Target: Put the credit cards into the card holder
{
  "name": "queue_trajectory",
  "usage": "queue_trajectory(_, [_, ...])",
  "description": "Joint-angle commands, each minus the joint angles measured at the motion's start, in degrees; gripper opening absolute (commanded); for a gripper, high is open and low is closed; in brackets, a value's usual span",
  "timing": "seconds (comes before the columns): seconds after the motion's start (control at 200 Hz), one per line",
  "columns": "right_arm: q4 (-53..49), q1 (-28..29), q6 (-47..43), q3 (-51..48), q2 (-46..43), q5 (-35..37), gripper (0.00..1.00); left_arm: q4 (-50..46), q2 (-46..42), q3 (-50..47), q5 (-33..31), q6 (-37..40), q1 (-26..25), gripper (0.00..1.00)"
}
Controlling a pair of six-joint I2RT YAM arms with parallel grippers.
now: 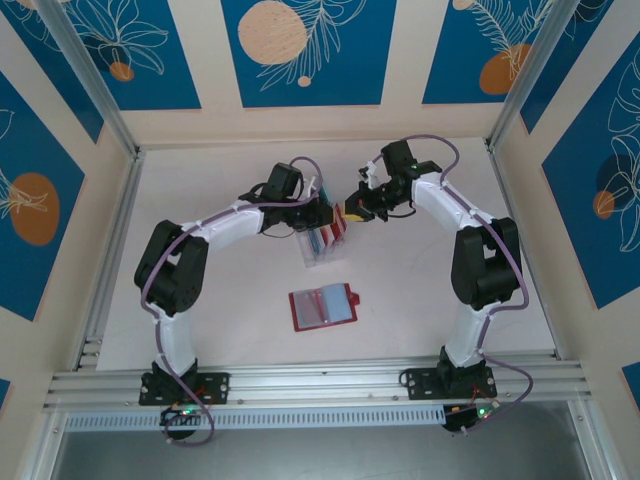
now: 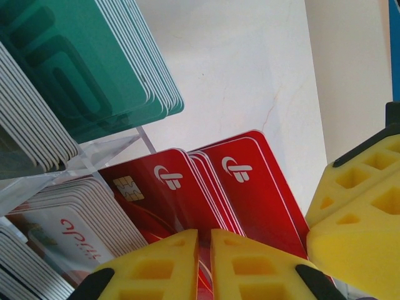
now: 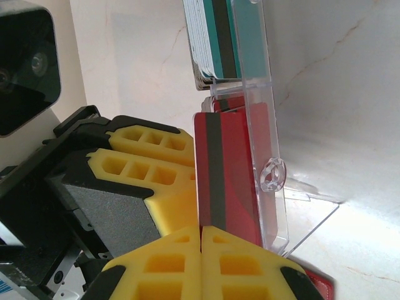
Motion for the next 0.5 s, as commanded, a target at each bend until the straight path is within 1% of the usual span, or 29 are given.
queue_trajectory(0.0, [-0.2, 0.8, 0.4, -0.9, -1.9, -2.2, 0.0, -3.7, -0.5, -1.6, -1.6, 0.9, -0.3, 0.13])
queue_trajectory(0.145, [-1.3, 1.2, -0.1, -0.9, -1.5, 1.7, 0.0, -4.1, -2.2, -1.8, -1.4, 0.8, -0.1, 0.13])
queue_trajectory(0.39, [-1.5, 1.9, -0.2, -1.4, -1.0, 4.8, 0.0, -4.6, -4.4, -2.1, -1.4, 0.7, 0.1, 0.13])
queue_trajectory(0.495, [-2.2, 2.2, -0.4, -1.2, -1.5, 7.6, 0.0, -4.6, -5.8, -2.3, -1.3, 0.6, 0.5, 0.13])
